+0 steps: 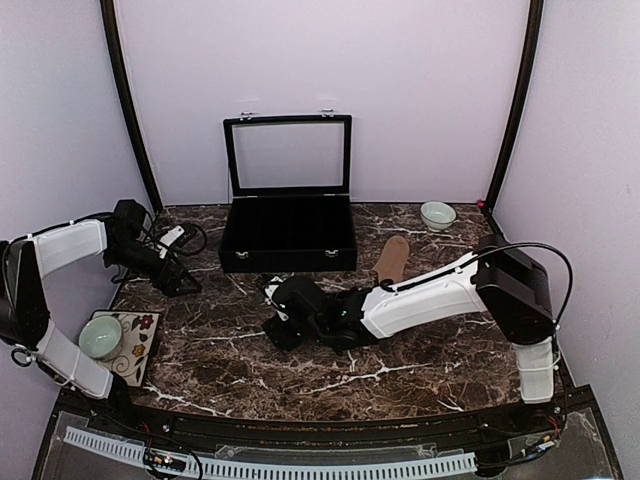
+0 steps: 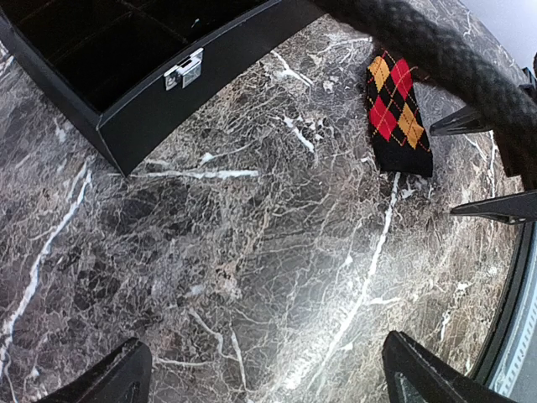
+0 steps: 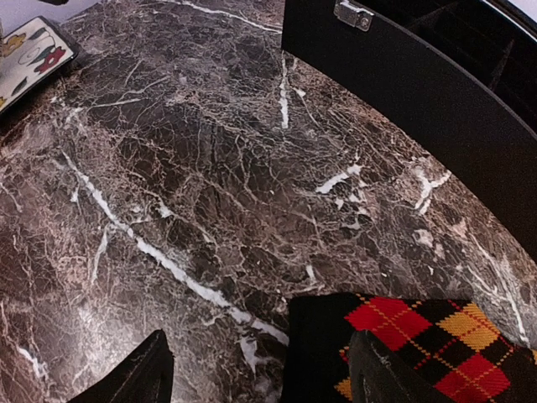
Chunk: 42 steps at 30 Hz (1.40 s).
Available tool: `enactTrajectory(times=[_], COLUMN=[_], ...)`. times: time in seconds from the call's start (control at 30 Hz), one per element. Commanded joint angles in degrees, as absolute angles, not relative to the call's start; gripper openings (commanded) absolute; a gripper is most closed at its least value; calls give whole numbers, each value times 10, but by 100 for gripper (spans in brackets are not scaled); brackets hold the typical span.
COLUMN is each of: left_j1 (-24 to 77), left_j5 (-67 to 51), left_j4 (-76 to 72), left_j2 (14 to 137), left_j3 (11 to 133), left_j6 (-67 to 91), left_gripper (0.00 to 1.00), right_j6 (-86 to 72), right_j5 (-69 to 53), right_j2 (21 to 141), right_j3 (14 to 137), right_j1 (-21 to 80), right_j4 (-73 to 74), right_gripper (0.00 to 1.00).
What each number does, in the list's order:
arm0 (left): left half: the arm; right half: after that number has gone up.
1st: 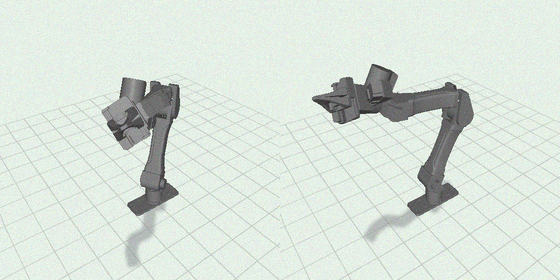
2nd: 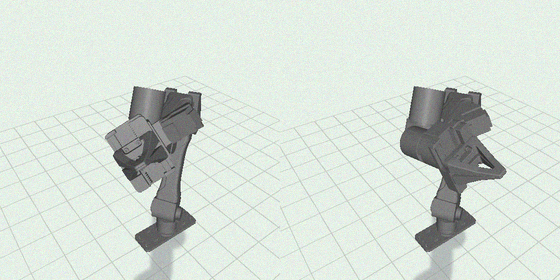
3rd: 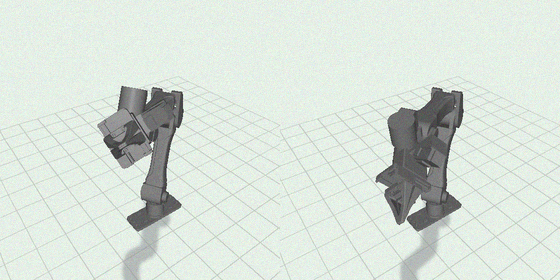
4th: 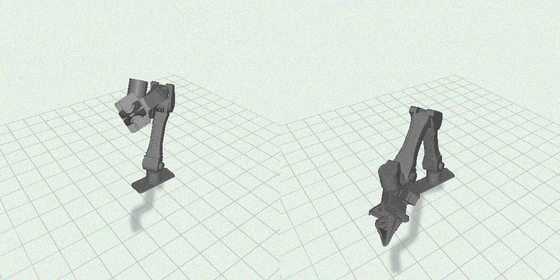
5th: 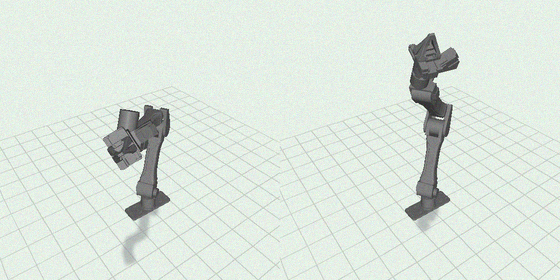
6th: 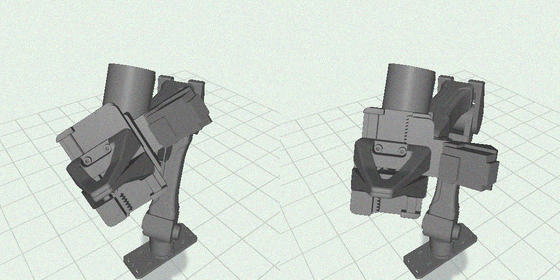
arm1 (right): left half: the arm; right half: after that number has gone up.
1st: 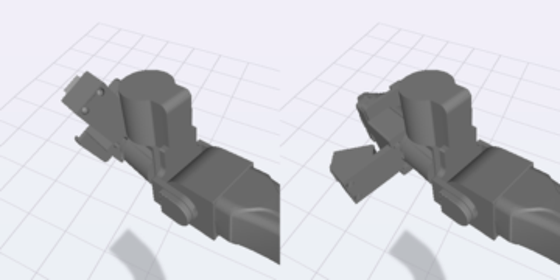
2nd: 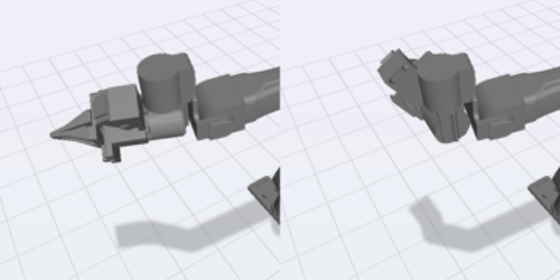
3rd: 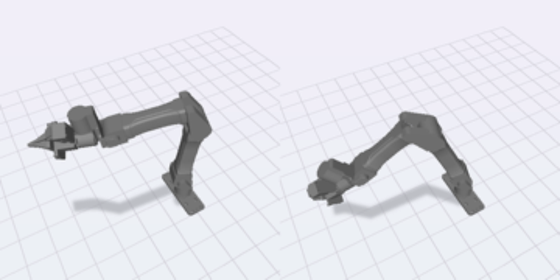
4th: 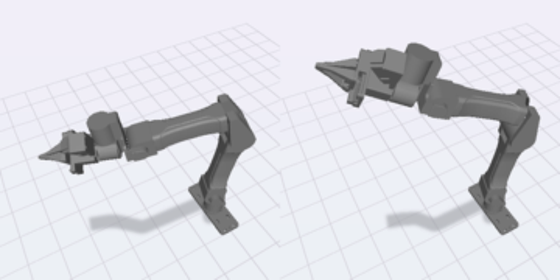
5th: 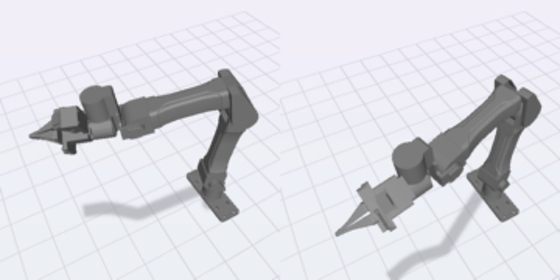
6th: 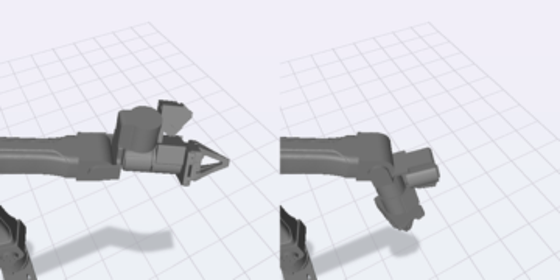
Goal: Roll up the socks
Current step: Pick up the sock from the center of the board.
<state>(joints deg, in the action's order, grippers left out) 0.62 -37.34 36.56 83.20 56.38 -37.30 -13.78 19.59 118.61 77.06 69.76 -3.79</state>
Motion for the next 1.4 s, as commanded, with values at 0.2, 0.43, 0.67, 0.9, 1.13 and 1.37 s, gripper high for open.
enactTrajectory(times=[0.2, 0.43, 0.67, 0.9, 1.13, 1.37], left_j1=[-4, -4, -4, -4, -4, -4], left_j5=[-420, -420, -448, -455, -462, -475], left_j4=[409, 421, 421, 425, 431, 428], left_j2=[804, 822, 811, 804, 799, 802], left_j3=[555, 565, 561, 556, 562, 570], left_j6=[-388, -383, -383, -382, -379, -371], left_gripper=[99, 99, 99, 99, 99, 99], right_j6=[-161, -190, -200, -208, -205, -169], right_j5=[199, 193, 190, 171, 150, 136], right_j2=[1224, 1215, 1215, 1203, 1187, 1099], right_j3=[783, 734, 718, 708, 707, 743], right_j1=[688, 676, 670, 650, 642, 627], right_j4=[-14, -19, -20, -19, -14, 15], right_gripper=[69, 66, 60, 34, 5, 0])
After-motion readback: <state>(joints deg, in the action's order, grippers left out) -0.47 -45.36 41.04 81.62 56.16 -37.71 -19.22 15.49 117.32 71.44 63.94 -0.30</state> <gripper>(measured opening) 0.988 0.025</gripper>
